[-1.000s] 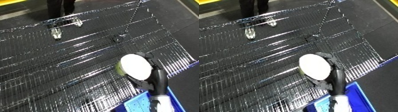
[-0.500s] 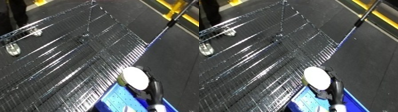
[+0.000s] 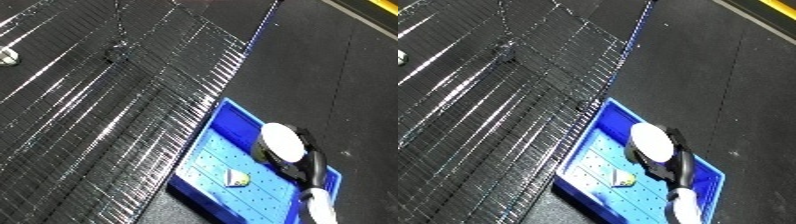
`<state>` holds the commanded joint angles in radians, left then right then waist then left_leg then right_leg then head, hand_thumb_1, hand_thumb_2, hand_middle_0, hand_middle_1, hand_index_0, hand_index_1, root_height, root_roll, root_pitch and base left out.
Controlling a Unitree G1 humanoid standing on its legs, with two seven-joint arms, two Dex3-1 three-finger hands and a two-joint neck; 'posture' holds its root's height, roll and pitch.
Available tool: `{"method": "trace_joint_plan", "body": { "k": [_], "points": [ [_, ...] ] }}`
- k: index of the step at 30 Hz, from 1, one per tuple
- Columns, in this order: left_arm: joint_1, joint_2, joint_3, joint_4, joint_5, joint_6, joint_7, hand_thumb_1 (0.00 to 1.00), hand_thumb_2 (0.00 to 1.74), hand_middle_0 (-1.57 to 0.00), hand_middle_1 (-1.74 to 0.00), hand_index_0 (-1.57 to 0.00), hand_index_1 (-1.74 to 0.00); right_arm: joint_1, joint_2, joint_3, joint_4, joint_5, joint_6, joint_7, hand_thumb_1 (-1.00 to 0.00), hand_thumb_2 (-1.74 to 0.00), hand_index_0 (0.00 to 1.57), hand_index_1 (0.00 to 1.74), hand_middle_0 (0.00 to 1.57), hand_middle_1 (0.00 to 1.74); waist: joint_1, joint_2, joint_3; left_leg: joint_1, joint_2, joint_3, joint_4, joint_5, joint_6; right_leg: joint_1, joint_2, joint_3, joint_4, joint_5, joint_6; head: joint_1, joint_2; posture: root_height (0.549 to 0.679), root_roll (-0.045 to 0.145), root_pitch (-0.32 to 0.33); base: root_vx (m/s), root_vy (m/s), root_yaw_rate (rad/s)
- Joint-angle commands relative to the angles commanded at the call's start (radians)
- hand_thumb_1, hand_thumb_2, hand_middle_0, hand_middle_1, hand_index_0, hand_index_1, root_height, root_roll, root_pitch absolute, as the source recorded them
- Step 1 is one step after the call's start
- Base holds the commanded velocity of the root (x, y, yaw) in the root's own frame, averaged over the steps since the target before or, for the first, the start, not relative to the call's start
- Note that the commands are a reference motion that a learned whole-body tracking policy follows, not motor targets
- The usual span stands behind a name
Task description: Pick up the object and place it into the box
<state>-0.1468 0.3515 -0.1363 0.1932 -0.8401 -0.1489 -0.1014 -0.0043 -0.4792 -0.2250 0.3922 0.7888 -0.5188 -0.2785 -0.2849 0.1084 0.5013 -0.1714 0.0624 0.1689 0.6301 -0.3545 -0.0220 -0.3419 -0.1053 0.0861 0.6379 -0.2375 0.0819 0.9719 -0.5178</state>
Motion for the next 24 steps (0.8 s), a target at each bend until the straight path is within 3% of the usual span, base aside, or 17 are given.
{"method": "trace_joint_plan", "body": {
  "k": [8, 17, 24],
  "points": [
    [-0.002, 0.001, -0.009, 0.014, -0.014, -0.002, -0.005, 1.00, 1.74, -1.57, -1.74, -1.57, -1.74, -0.004, -0.002, 0.001, 0.051, 0.033, -0.025, 0.030, 0.00, 0.00, 0.00, 0.00, 0.00, 0.00, 0.008, 0.008, -0.005, 0.007, -0.013, -0.012, -0.016, 0.011, -0.0020, 0.008, -0.0006, -0.006, -0.005, -0.002, -0.0027, -0.009, -0.003, 0.655, 0.087, -0.041, 0.012, 0.003, 0.043],
    [0.008, -0.002, -0.009, 0.005, -0.020, 0.004, 0.008, 1.00, 1.74, -1.57, -1.74, -1.57, -1.74, 0.003, 0.013, 0.008, 0.002, -0.016, -0.018, 0.009, 0.00, 0.00, 0.00, 0.00, 0.00, 0.00, 0.021, 0.004, -0.008, 0.004, -0.019, -0.026, -0.035, 0.032, -0.0054, 0.009, 0.0046, -0.014, -0.007, -0.002, -0.0069, -0.067, -0.021, 0.656, 0.088, -0.038, 0.008, -0.005, 0.053],
    [0.020, -0.012, -0.005, 0.001, -0.020, 0.013, 0.014, 1.00, 1.74, -1.57, -1.74, -1.57, -1.74, 0.000, 0.025, 0.037, -0.097, -0.094, -0.002, 0.037, 0.00, 0.00, 0.00, 0.00, 0.00, 0.00, 0.043, -0.006, -0.006, -0.001, -0.023, -0.047, -0.038, 0.053, -0.0111, 0.018, 0.0056, -0.027, 0.003, -0.008, -0.0165, -0.180, -0.039, 0.656, 0.090, -0.047, 0.012, -0.010, 0.072]
  ]
}}
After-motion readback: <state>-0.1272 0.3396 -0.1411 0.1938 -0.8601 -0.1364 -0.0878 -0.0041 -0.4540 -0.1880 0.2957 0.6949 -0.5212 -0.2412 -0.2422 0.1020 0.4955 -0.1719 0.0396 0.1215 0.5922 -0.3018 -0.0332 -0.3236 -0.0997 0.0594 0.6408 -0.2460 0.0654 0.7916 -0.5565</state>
